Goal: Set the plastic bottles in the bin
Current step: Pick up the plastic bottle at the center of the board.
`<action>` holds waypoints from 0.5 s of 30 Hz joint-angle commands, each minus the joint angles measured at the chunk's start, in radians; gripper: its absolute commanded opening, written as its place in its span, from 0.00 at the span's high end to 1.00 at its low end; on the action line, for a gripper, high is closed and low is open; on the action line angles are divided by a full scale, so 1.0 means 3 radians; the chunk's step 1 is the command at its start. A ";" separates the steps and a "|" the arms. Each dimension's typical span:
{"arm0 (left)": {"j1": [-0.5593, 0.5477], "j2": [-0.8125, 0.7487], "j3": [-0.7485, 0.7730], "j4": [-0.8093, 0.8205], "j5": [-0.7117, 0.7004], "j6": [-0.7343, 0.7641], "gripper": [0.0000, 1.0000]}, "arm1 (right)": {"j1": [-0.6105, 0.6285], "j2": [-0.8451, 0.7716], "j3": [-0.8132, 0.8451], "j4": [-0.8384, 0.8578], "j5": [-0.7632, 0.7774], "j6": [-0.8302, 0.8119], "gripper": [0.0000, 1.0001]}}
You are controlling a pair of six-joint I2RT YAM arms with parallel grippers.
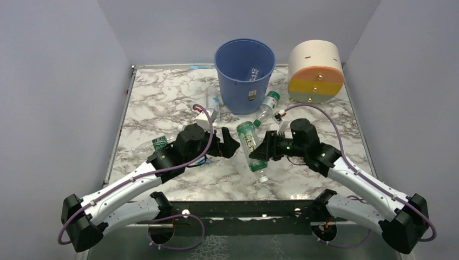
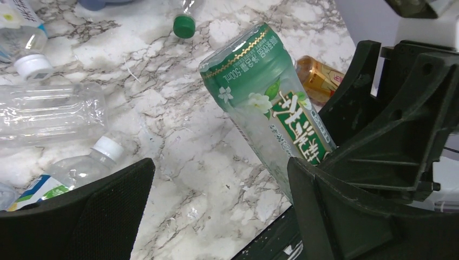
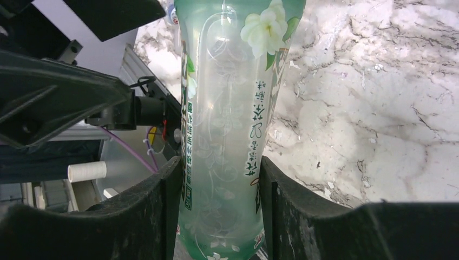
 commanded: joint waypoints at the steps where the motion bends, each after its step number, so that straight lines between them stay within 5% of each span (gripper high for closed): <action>1: 0.0001 -0.0265 0.0020 -0.0148 -0.0188 -0.0004 0.01 | 0.0024 0.0016 0.0120 -0.0092 0.0109 0.0034 0.48; 15: 0.0004 -0.0570 -0.0075 -0.0338 -0.0186 -0.0101 0.01 | 0.0081 0.0347 0.0898 -0.0262 0.0111 -0.0152 0.48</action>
